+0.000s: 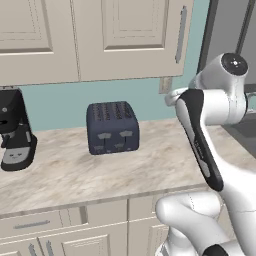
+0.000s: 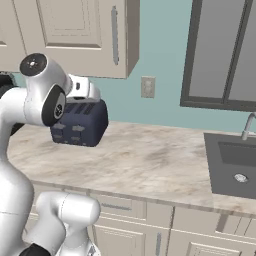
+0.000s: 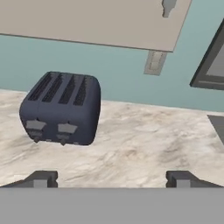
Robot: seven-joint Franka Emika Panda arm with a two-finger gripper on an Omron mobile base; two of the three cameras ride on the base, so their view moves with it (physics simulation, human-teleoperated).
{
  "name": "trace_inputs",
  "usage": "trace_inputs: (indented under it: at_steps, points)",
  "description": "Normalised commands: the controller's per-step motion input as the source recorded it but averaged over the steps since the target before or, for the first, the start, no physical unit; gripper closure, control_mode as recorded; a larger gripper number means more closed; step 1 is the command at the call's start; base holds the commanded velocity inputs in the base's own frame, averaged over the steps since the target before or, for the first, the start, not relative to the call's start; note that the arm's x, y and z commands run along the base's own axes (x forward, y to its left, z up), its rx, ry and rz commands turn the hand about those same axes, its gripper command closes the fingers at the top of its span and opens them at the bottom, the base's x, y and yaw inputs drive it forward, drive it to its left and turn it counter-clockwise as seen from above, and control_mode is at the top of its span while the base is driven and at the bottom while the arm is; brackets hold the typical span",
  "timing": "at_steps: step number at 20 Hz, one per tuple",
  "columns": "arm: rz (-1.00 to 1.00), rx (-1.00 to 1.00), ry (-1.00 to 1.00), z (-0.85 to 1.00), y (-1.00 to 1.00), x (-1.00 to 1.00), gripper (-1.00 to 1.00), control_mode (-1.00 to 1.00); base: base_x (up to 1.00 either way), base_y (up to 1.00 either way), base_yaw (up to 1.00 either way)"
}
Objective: Open the cabinet and move the ladle to the pot. Then close the cabinet.
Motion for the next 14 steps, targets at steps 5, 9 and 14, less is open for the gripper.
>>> trace_inputs:
  at_steps: [5,9,14]
  points:
    - [0.0,0.0,-0.04,0.53,-0.21,0.0,-1.0,-1.0,0.0,0.0,0.0]
    - [0.0,0.0,-0.11,0.44,-0.25,0.0,-1.0,-1.0,0.0,0.0,0.0]
    - [0.0,0.0,-0.13,0.48,-0.15,0.03,-1.0,-1.0,0.0,0.0,0.0]
